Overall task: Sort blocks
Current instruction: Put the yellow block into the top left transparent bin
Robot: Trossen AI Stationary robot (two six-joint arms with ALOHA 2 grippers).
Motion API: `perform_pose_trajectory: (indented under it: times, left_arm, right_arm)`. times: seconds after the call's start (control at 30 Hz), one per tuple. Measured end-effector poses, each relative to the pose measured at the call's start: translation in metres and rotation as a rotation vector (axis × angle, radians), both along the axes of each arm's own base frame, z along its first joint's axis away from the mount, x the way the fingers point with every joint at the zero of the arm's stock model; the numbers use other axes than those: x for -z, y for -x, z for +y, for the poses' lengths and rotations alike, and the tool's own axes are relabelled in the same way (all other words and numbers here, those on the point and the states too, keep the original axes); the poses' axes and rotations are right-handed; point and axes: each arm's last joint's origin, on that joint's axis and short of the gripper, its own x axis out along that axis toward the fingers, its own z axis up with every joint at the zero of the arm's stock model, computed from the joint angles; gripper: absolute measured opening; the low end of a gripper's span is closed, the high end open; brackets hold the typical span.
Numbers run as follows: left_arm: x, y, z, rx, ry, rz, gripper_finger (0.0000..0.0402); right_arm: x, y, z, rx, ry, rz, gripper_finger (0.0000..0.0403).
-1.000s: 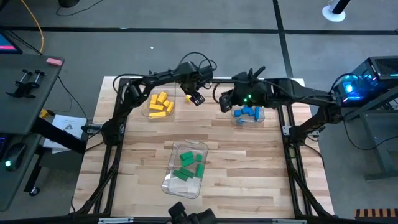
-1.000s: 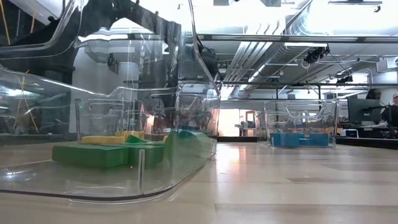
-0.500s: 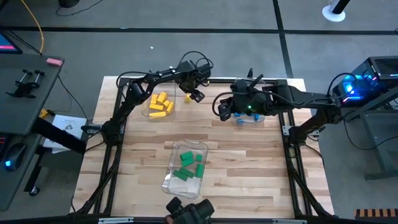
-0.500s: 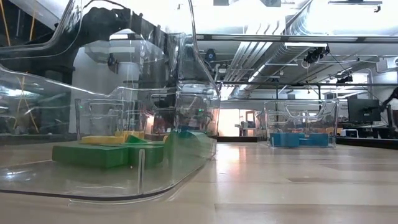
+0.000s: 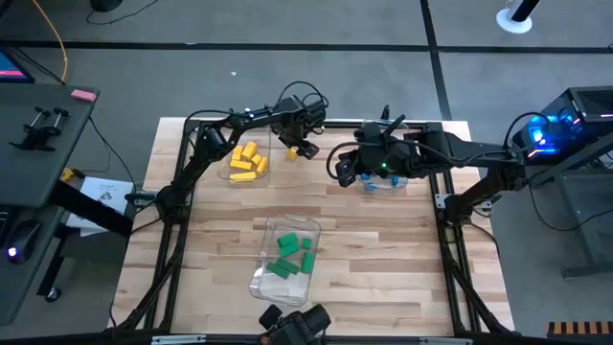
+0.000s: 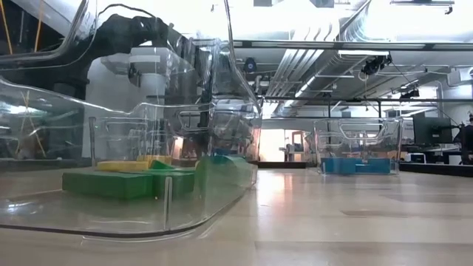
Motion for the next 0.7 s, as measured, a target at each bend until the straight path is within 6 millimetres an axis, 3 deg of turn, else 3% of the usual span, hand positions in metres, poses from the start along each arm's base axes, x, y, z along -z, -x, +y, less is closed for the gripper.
perform_pose_trajectory:
  times: [0.37, 0.7]
  left_arm:
    - [0.0, -0.003, -0.01, 0.033, 0.047, 0.01, 0.0195]
    - [0.012, -0.003, -0.036, 0.131, 0.103, 0.095, 0.0078]
  right_arm:
    - [0.0, 0.0, 0.0, -0.003, 0.002, 0.002, 0.0]
    - [0.0, 0.0, 0.0, -0.004, 0.004, 0.003, 0.0]
